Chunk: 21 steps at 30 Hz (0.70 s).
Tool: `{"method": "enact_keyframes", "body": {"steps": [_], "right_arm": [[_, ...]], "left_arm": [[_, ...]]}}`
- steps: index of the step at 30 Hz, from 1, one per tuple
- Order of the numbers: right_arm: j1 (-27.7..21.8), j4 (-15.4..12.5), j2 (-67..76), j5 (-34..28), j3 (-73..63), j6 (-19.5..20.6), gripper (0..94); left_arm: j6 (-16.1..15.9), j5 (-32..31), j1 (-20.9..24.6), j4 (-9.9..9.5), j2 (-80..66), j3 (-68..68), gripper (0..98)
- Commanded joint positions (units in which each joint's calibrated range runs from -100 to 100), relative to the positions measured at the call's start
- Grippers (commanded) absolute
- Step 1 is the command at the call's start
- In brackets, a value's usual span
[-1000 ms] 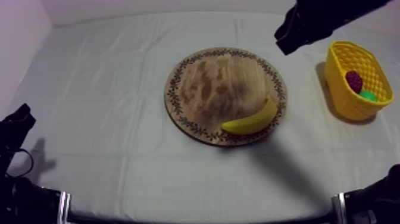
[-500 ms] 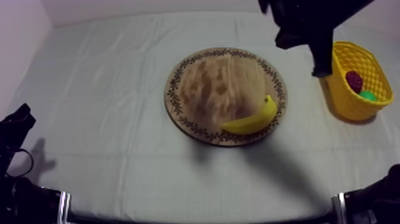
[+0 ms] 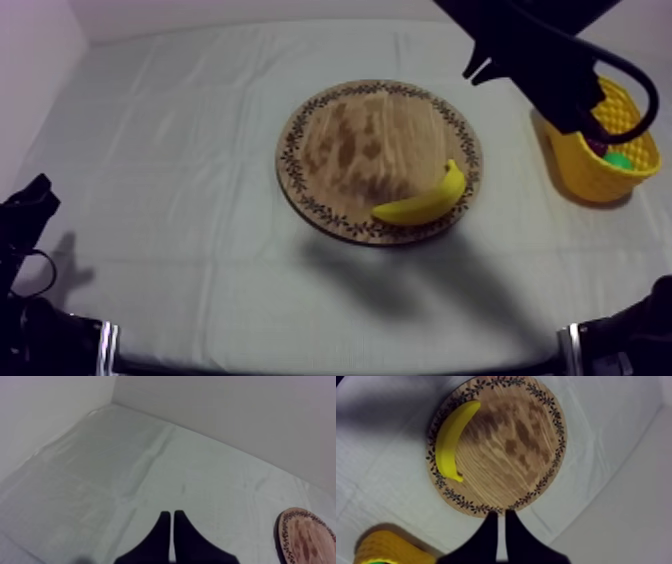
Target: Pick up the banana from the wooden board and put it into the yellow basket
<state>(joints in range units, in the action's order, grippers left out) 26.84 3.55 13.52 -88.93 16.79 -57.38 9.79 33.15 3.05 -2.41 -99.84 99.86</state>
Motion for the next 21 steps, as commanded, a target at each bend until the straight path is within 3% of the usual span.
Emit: {"method": "enact_keyframes", "body": {"steps": [1,11,15,21], "right_arm": [[0.3,0.5,-0.2,-0.1,-0.3,0.8,20.8],[0.8,2.6,-1.4,-0.6,-2.6,2.7,63.4],[0.9,2.5,-2.1,-0.3,-2.8,4.0,71.2],[1.3,2.3,-4.4,1.6,-0.4,6.2,74.1]], "left_arm": [[0.0,0.0,0.0,-0.01,0.0,0.0,0.1],[0.0,0.0,0.0,-0.01,0.0,0.0,0.1],[0.0,0.0,0.0,-0.01,0.0,0.0,0.1],[0.0,0.0,0.0,-0.01,0.0,0.0,0.1]]}}
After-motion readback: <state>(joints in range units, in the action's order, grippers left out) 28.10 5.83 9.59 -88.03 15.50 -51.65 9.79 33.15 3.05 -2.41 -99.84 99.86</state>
